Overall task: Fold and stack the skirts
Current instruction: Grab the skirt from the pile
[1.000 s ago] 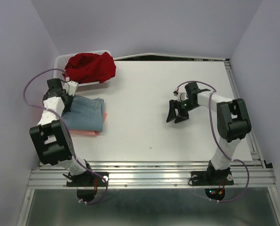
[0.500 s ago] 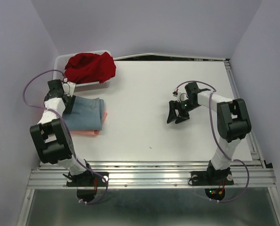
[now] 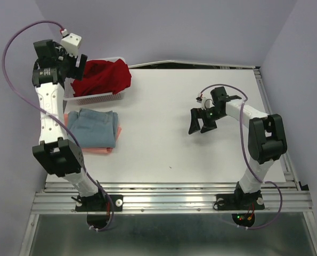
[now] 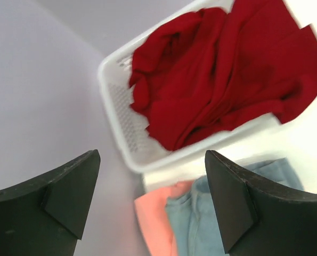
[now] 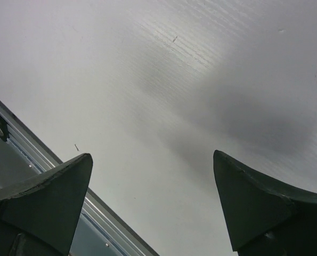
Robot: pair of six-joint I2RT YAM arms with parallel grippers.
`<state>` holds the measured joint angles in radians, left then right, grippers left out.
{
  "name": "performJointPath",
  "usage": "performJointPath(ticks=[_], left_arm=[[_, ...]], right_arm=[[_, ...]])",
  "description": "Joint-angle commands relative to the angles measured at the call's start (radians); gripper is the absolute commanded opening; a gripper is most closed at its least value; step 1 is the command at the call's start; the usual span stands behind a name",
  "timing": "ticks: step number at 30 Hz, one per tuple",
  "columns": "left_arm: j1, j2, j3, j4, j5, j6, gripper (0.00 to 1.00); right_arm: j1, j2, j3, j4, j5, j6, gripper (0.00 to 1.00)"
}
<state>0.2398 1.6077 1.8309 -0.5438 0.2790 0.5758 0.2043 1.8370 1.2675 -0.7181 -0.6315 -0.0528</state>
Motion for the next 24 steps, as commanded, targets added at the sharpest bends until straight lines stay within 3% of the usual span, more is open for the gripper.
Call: performJointPath(ticks=[1,6,8,19,22,23,24], left_arm=[[-0.053,0.184,0.157,-0.087,0.06,-0.068,0.92],[-0.102,0.449,0.427,-0.16,0.042,-0.077,0.93],[-0.114,0.504,0.458,-0.16,0.019,-0.077,0.93],[-0.119,0.639,0.343,0.056,-0.221,-0.148,0.89],[-0.117,0.679,0.384,0.036,-0.238,-0.146,0.74],[-0.117,0.684,0.392,0.033,-0.235,-0.145,0.56],[-0.117,0.683,0.399,0.033,-0.233,-0.143,0.45]], right_arm=[[-0.003,-0.065,0.044,-0.015,0.042,-0.03,1.0],[-0.012,-0.087,0.03,-0.017,0.065,-0.041,1.0],[-0.013,-0.091,0.021,-0.017,0.075,-0.044,1.0],[-0.022,-0.088,-0.026,-0.004,0.075,-0.045,1.0],[-0.022,-0.088,-0.023,-0.003,0.072,-0.039,1.0],[-0.022,-0.088,-0.023,-0.003,0.072,-0.039,1.0],[-0.022,-0.091,-0.019,-0.003,0.072,-0.039,1.0]])
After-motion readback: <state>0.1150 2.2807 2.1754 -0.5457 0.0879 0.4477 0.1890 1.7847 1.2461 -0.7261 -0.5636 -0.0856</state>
